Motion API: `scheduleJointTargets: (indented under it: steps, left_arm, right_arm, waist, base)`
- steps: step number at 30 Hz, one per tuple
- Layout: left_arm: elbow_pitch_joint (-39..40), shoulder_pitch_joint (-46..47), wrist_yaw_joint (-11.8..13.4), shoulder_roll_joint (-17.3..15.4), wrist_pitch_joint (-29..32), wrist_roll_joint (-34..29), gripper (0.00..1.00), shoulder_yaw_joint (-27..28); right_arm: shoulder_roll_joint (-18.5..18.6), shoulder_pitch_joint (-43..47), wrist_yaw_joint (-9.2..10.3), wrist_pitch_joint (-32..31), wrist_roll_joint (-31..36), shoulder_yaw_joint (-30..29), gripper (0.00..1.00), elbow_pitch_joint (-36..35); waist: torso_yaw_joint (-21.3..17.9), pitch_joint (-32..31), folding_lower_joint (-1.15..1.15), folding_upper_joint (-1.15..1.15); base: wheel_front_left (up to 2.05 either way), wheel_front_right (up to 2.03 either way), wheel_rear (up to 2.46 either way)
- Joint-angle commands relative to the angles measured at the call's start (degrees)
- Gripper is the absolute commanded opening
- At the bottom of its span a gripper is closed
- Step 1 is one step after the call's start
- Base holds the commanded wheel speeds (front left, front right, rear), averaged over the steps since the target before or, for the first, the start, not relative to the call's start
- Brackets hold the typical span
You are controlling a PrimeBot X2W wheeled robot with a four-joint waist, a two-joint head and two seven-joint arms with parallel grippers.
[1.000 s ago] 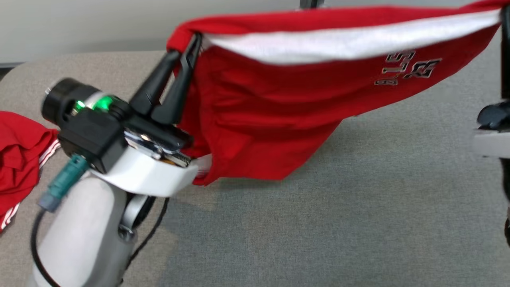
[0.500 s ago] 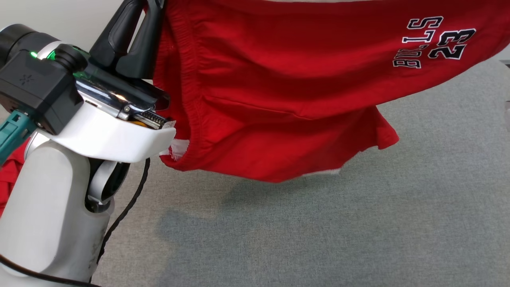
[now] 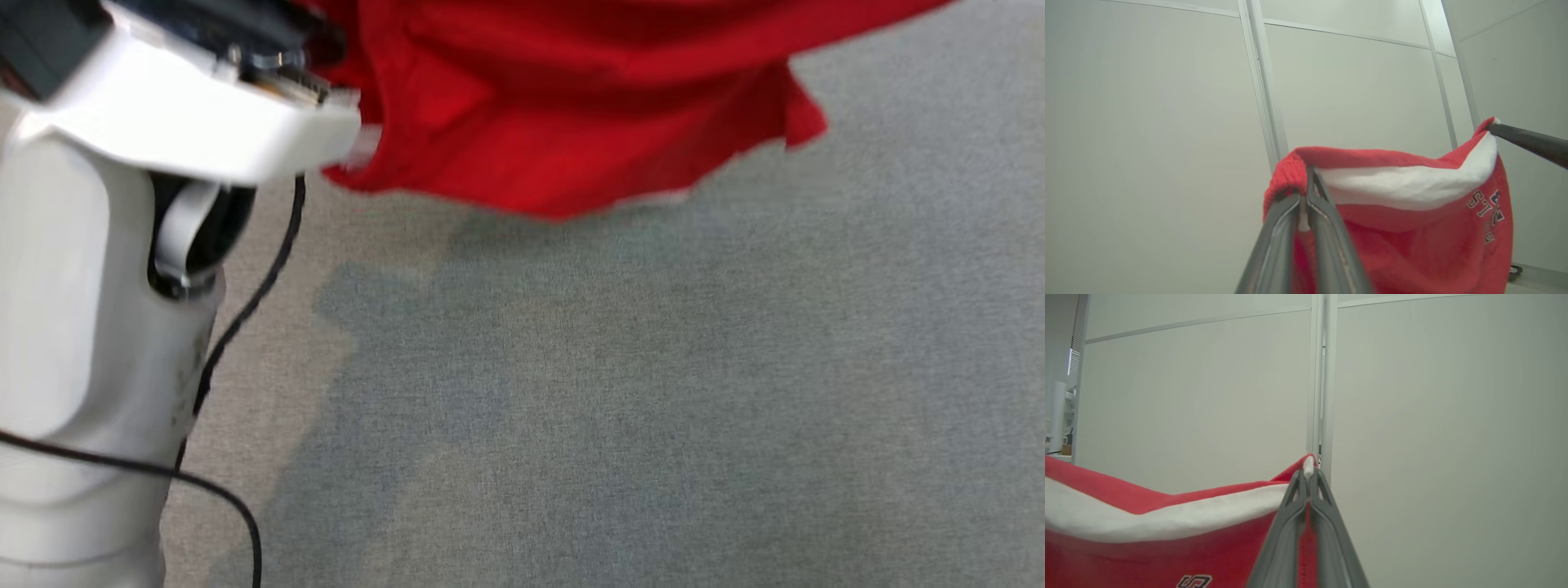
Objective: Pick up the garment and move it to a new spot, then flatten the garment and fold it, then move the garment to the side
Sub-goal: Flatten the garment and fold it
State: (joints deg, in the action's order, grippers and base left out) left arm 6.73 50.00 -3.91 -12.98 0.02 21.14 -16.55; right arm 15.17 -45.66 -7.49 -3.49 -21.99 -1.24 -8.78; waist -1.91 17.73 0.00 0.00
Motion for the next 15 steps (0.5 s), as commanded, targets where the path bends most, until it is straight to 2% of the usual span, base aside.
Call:
scheduleJointTargets:
  steps: [1,2,7,15]
  left_arm:
    - [-2.26,4.96,-0.6,0.61,-0.62,-0.47,0.0,-0.26]
    - [-2.26,4.96,-0.6,0.61,-0.62,-0.47,0.0,-0.26]
    - [-10.07,14.82,-1.46,2.21,-2.52,-0.76,0.0,-0.85]
    - [-30.92,26.36,-2.01,5.65,-5.36,0.68,0.0,-1.19]
  right_arm:
    - [0.7,-4.97,-0.02,0.48,-0.86,0.7,0.0,2.51]
    - [0.7,-4.97,-0.02,0.48,-0.86,0.7,0.0,2.51]
    - [0.96,-16.59,-0.02,1.38,-1.76,2.42,0.0,10.88]
    - [-0.99,-32.03,-0.02,4.44,-3.72,6.35,0.0,31.2]
  waist:
    - [-0.04,5.04,0.0,0.0]
    - [-0.04,5.04,0.0,0.0]
    - [-0.07,9.92,0.0,0.0]
    - [0.34,12.3,0.0,0.0]
  base:
    - [0.0,0.0,0.0]
    - [0.0,0.0,0.0]
    - [0.0,0.0,0.0]
    - [0.0,0.0,0.0]
